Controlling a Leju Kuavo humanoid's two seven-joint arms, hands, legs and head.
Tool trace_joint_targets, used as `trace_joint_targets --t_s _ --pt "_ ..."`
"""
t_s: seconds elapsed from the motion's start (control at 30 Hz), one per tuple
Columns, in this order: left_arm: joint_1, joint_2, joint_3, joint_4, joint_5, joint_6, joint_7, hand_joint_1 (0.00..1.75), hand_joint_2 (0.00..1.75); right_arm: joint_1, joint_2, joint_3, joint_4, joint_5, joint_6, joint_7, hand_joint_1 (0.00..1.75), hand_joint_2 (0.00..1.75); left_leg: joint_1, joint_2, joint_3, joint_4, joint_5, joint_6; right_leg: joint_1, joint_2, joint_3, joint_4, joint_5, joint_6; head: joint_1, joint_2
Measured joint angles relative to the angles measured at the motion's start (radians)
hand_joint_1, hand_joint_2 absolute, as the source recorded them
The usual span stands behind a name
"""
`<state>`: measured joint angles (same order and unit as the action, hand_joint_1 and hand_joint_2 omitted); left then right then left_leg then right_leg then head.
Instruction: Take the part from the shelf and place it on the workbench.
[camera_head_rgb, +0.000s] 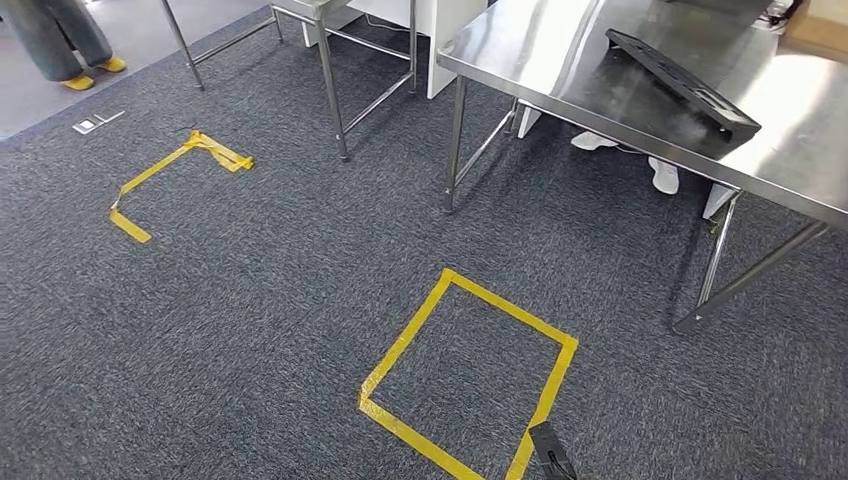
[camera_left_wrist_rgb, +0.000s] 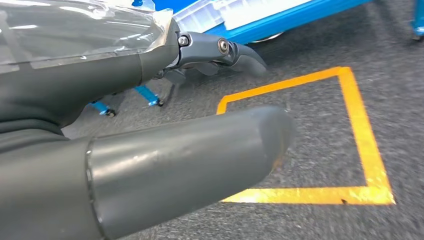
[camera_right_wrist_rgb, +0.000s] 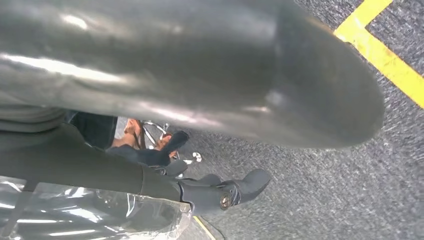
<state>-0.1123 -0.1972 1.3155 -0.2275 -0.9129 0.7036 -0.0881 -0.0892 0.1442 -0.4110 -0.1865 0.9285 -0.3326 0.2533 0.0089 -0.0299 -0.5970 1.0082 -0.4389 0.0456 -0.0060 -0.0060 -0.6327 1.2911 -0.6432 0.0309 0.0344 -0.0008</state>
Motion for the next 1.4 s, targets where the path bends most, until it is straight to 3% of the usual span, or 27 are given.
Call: trace_joint_targets --t_s 0.03,0.1,0.17,0.2,0.27,0.33,0.4,0.47,0.5,0.53,0.6,0.67,0.7,0.77,0.8,0.87,0.93,1.0,1.03,1.07,1.1,1.17,1.23,1.3,1.33,1.4 --pt "0.000 0.000 0.000 0.000 0.000 0.000 0.000 0.00 0.00 0.000 0.000 0.000 0.000 0.000 0.000 0.000 0.00 0.00 0.000 -0.012 -0.001 0.000 0.002 -0.002 -0.001 0.002 0.016 -0.032 0.017 0.007 0.000 0.000" --pt "0.000 -0.001 0.000 0.000 0.000 0.000 0.000 0.00 0.00 -0.001 0.000 0.000 0.000 0.000 0.000 0.000 0.00 0.00 0.000 -0.035 -0.002 0.001 0.008 -0.009 -0.006 0.030 0.090 -0.180 0.075 0.021 0.000 0.000" --pt "0.000 -0.001 0.001 0.000 0.000 0.000 0.000 0.00 0.00 -0.002 0.000 0.000 0.000 0.000 0.000 0.000 0.00 0.00 -0.003 -0.053 -0.005 0.002 0.013 -0.019 -0.006 0.059 0.138 -0.286 0.112 0.019 0.000 0.000" --pt "0.000 -0.001 0.001 0.000 0.000 0.000 0.000 0.00 0.00 -0.002 0.000 0.000 0.000 0.000 0.000 0.000 0.00 0.00 -0.004 -0.060 -0.007 0.001 0.017 -0.025 -0.004 0.064 0.143 -0.301 0.117 0.013 -0.001 0.000" --pt "0.002 -0.001 0.003 0.000 0.000 0.000 0.000 0.00 0.00 -0.003 0.001 0.000 0.000 0.000 0.000 0.001 0.00 0.00 -0.002 -0.070 -0.012 -0.001 0.023 -0.037 -0.002 0.047 0.144 -0.302 0.125 -0.001 -0.001 0.000" --pt "0.004 -0.001 0.005 0.000 0.000 0.000 0.000 0.00 0.00 -0.005 0.001 0.000 0.000 0.000 0.000 0.002 0.00 0.00 0.000 -0.041 -0.030 0.030 -0.001 -0.045 -0.007 0.029 0.144 -0.305 0.134 -0.016 -0.003 0.000" --pt "0.003 -0.001 0.005 -0.001 -0.001 0.000 0.000 0.00 0.00 -0.003 0.001 0.000 0.000 0.001 0.000 0.002 0.00 0.00 0.001 0.004 -0.079 0.140 -0.071 -0.049 -0.006 0.006 0.140 -0.306 0.139 -0.025 -0.005 0.000" --pt "0.002 -0.002 0.005 -0.001 -0.003 0.000 -0.003 0.00 0.00 0.002 0.001 0.000 0.000 0.001 0.000 0.003 0.00 0.00 0.002 0.016 -0.132 0.268 -0.130 -0.054 -0.002 -0.021 0.134 -0.306 0.141 -0.028 -0.006 0.000" --pt "0.003 -0.002 0.006 -0.001 -0.005 0.000 -0.006 0.00 0.00 0.003 0.000 0.000 0.000 0.002 0.000 0.003 0.00 0.00 0.002 0.018 -0.139 0.293 -0.134 -0.055 0.000 -0.033 0.132 -0.305 0.140 -0.028 -0.006 0.000" --pt "0.004 -0.002 0.006 -0.001 -0.006 0.000 -0.009 0.00 0.00 0.003 0.000 0.000 0.000 0.001 0.000 0.003 0.00 0.00 0.002 0.022 -0.125 0.277 -0.120 -0.055 0.001 -0.045 0.132 -0.305 0.140 -0.028 -0.006 0.000" --pt "0.005 0.000 0.007 -0.001 -0.010 0.000 -0.016 0.00 0.00 0.003 0.000 0.000 0.000 0.001 0.000 0.002 0.00 0.00 0.002 0.049 -0.047 0.150 -0.065 -0.051 0.002 -0.065 0.135 -0.305 0.139 -0.027 -0.006 0.000" --pt "0.001 0.000 0.008 -0.001 -0.015 0.000 -0.021 0.00 0.00 0.003 0.000 0.000 0.000 0.002 -0.002 -0.002 0.00 0.00 -0.003 0.081 0.016 0.036 -0.033 -0.042 0.011 -0.082 0.133 -0.302 0.135 -0.022 -0.005 0.000" --pt "-0.001 0.000 0.008 -0.001 -0.017 0.000 -0.022 0.00 0.00 0.002 0.000 0.000 0.000 0.002 -0.003 -0.003 0.00 0.00 -0.006 0.088 0.026 0.013 -0.031 -0.036 0.015 -0.090 0.133 -0.301 0.134 -0.019 -0.003 0.000" --pt "-0.001 0.000 0.009 -0.001 -0.018 0.000 -0.025 0.00 0.00 0.002 -0.001 0.000 0.000 0.003 -0.004 -0.004 0.00 0.00 -0.011 0.072 0.021 0.007 -0.028 -0.023 0.016 -0.103 0.134 -0.301 0.132 -0.012 0.000 0.000" --pt "-0.001 0.000 0.011 0.000 -0.018 0.000 -0.027 0.00 0.00 0.001 -0.001 0.000 0.000 0.003 -0.005 -0.004 0.00 0.00 -0.011 0.064 0.020 0.004 -0.024 -0.016 0.014 -0.094 0.130 -0.294 0.127 -0.008 0.000 0.000" --pt "-0.002 0.002 0.014 0.000 -0.018 0.001 -0.034 0.00 0.00 0.002 -0.001 0.000 0.000 0.004 -0.009 -0.004 0.00 0.00 -0.007 0.047 0.018 -0.001 -0.016 -0.003 0.009 -0.049 0.101 -0.231 0.091 -0.005 0.001 0.000" --pt "-0.005 0.003 0.016 0.000 -0.019 0.001 -0.037 0.00 0.00 0.007 -0.002 0.000 0.000 0.006 -0.015 -0.004 0.00 0.00 -0.006 0.028 0.012 -0.002 -0.011 0.005 0.005 -0.009 0.039 -0.097 0.032 -0.011 0.001 0.000" --pt "-0.005 0.003 0.023 -0.002 -0.017 0.001 -0.039 0.00 0.00 0.013 -0.004 0.000 0.000 0.011 -0.020 -0.003 0.00 0.00 -0.007 0.003 0.007 -0.001 -0.008 0.007 0.003 -0.001 -0.008 -0.001 0.005 -0.007 0.001 0.000" --pt "-0.005 0.003 0.030 -0.003 -0.013 0.001 -0.043 0.00 0.00 0.015 -0.005 0.000 0.000 0.014 -0.021 -0.002 0.00 0.00 -0.007 -0.009 0.007 -0.001 -0.006 0.006 0.002 0.001 -0.004 -0.009 0.015 0.000 0.001 0.000" --pt "-0.006 0.003 0.040 -0.004 -0.004 0.001 -0.052 0.00 0.00 0.015 -0.006 -0.001 0.000 0.017 -0.023 0.000 0.00 0.00 -0.007 -0.021 0.007 0.000 -0.005 0.005 0.000 0.006 0.020 -0.061 0.041 0.010 0.001 0.000" --pt "-0.007 0.003 0.051 -0.005 0.007 0.001 -0.065 0.00 0.00 0.015 -0.006 -0.001 0.000 0.018 -0.024 0.001 0.00 0.00 -0.006 -0.032 0.007 0.000 -0.003 0.002 -0.003 0.021 0.055 -0.136 0.072 0.018 0.001 0.000" --pt "-0.013 0.002 0.075 -0.005 0.035 0.000 -0.099 0.00 0.00 0.015 -0.007 -0.002 0.000 0.020 -0.027 0.003 0.00 0.00 -0.010 -0.052 0.005 0.003 0.000 -0.006 -0.006 0.056 0.113 -0.263 0.118 0.020 0.001 0.000" --pt "-0.016 0.003 0.096 -0.004 0.054 -0.001 -0.122 0.00 0.00 0.016 -0.008 -0.006 0.000 0.020 -0.031 0.004 0.00 0.00 -0.012 -0.068 0.000 0.002 0.005 -0.017 -0.003 0.064 0.127 -0.296 0.129 0.009 0.000 0.000" --pt "-0.017 0.004 0.113 -0.002 0.064 -0.003 -0.129 0.00 0.00 0.015 -0.007 -0.011 0.000 0.020 -0.035 0.004 0.00 0.00 -0.008 -0.073 -0.007 0.003 0.008 -0.028 -0.004 0.046 0.129 -0.300 0.137 -0.007 0.000 0.000" --pt "-0.017 0.005 0.119 -0.001 0.068 -0.003 -0.129 0.00 0.00 0.015 -0.008 -0.012 0.000 0.021 -0.036 0.003 0.00 0.00 -0.008 -0.059 -0.016 0.019 -0.005 -0.033 -0.006 0.036 0.130 -0.303 0.141 -0.016 -0.002 0.000" --pt "-0.021 0.006 0.128 0.001 0.076 -0.006 -0.129 0.00 0.00 0.018 -0.009 -0.014 0.000 0.024 -0.038 0.003 0.00 0.00 -0.006 -0.012 -0.059 0.110 -0.065 -0.040 -0.007 0.013 0.128 -0.306 0.146 -0.029 -0.005 0.000"
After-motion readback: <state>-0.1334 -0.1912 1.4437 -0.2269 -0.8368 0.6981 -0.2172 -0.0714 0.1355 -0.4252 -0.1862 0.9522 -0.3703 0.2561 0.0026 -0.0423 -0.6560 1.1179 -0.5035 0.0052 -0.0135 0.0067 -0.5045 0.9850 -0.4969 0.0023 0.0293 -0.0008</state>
